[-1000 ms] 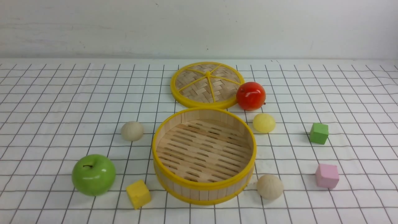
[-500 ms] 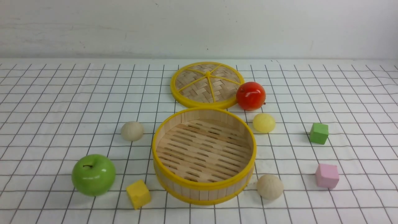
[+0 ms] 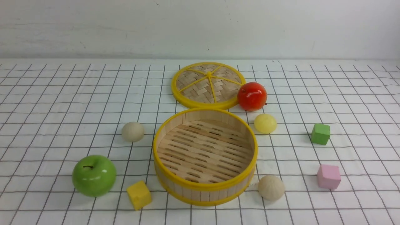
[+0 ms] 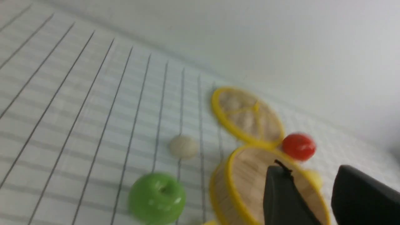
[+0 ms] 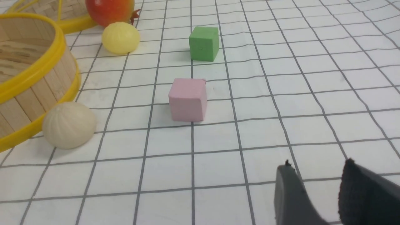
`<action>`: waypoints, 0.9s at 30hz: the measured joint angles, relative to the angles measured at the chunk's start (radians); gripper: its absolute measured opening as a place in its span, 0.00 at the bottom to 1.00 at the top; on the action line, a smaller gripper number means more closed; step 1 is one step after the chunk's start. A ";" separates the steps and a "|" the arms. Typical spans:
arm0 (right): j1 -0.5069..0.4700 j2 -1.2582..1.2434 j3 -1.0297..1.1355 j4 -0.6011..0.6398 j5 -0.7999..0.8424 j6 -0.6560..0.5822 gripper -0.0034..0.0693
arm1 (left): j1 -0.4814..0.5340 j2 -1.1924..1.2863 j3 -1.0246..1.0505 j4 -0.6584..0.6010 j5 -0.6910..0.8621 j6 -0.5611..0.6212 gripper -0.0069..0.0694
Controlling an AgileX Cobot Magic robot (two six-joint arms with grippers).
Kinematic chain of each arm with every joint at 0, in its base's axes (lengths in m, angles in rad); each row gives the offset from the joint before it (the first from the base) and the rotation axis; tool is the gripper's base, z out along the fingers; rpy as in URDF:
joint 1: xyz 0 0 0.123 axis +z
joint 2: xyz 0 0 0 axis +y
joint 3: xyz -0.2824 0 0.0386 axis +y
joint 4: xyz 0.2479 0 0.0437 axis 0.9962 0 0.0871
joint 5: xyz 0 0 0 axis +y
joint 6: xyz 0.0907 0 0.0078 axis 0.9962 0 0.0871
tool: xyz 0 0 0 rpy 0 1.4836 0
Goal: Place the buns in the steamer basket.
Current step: Use the left arm to grab a steamed stuffed bun
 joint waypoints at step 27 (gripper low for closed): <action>0.000 0.000 0.000 0.000 0.000 0.000 0.38 | -0.097 1.223 -0.620 0.007 0.140 0.257 0.40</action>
